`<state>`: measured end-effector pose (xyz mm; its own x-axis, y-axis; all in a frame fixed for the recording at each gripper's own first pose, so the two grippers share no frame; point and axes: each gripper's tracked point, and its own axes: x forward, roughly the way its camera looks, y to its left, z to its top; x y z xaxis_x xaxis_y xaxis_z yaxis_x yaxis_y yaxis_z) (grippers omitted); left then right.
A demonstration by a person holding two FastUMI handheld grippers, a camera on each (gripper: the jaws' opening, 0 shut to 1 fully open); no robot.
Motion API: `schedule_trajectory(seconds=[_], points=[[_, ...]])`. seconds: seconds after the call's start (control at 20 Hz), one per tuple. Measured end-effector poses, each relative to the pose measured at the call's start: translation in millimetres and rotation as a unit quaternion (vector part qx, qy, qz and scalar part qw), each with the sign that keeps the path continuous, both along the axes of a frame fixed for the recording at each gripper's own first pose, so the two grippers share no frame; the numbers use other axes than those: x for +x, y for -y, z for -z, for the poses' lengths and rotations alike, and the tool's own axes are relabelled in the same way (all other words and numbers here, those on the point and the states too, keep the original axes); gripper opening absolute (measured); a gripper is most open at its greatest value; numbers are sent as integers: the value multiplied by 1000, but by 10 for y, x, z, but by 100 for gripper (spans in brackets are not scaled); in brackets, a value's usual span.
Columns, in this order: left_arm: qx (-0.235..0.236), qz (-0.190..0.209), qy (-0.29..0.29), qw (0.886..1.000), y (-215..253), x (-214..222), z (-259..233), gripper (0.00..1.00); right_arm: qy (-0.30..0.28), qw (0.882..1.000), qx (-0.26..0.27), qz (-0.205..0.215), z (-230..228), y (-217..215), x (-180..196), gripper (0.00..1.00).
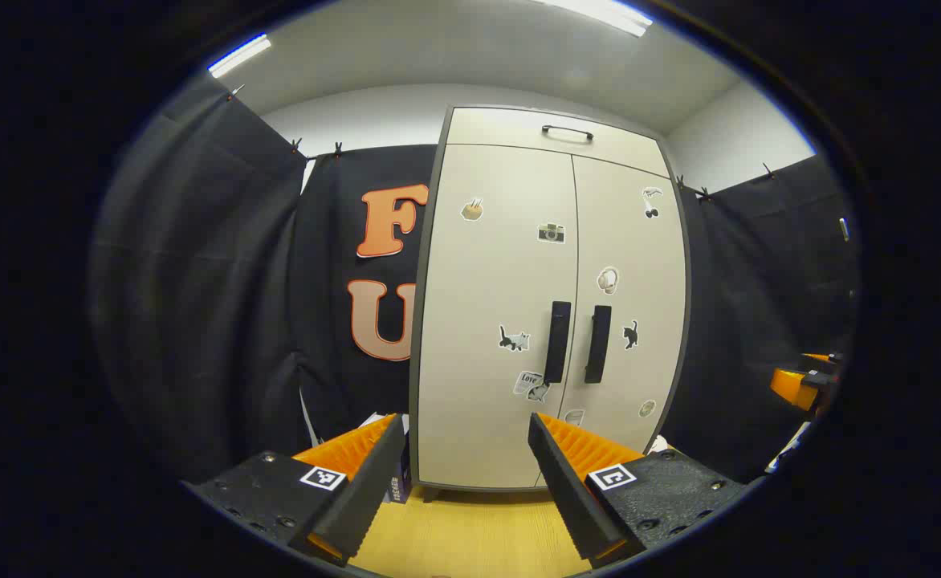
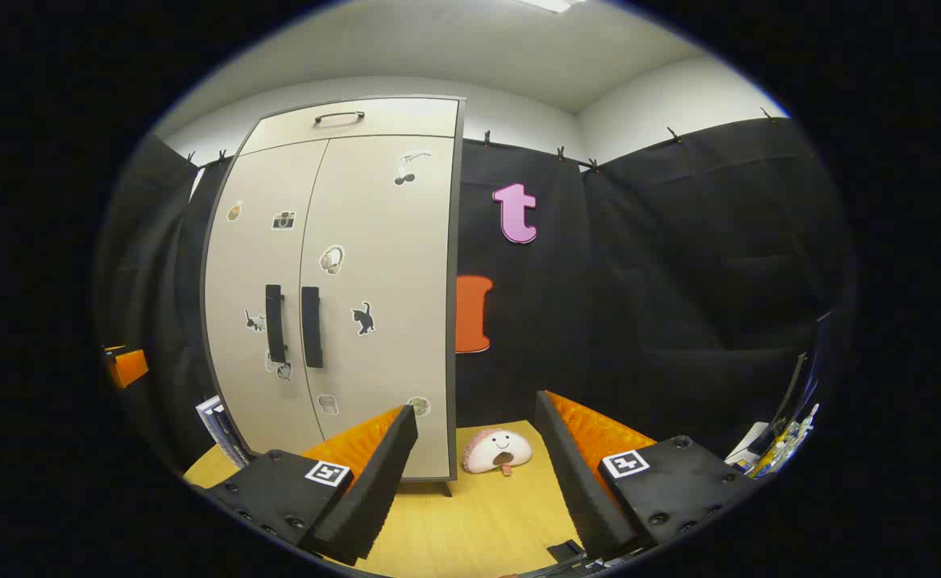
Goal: Open the right door of the double-door shoe cabinet with the right hand, and open the left door with the left hand.
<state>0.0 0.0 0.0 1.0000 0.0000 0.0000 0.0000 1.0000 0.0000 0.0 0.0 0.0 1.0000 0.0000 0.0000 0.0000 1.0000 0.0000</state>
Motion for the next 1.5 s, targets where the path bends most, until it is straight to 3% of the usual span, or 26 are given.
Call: schedule_trajectory(seconds=[0.05,0.7,0.8,0.85,0.9,1.05,1.5], points=[[3,-1,2,1000,-9,-4,-7,94,-1,1000,-1,1,7,7,-8,99],[-2,-3,-4,1000,-44,26,37,94,-14,1000,-4,-4,107,-43,-41,99],[-3,-5,-3,1000,-68,22,28,94,-17,1000,-7,-4,136,-44,-30,94],[-3,-6,-3,1000,-77,22,21,94,-18,1000,-8,-5,143,-47,-13,99],[-2,-7,-2,1000,-86,32,9,94,-18,1000,-7,-7,136,-71,10,94],[4,-14,3,1000,-140,24,-47,94,-23,1000,-4,-13,148,-125,79,99],[-3,-20,-3,1000,-235,92,-17,94,-9,998,-16,-68,-76,-853,521,99]])
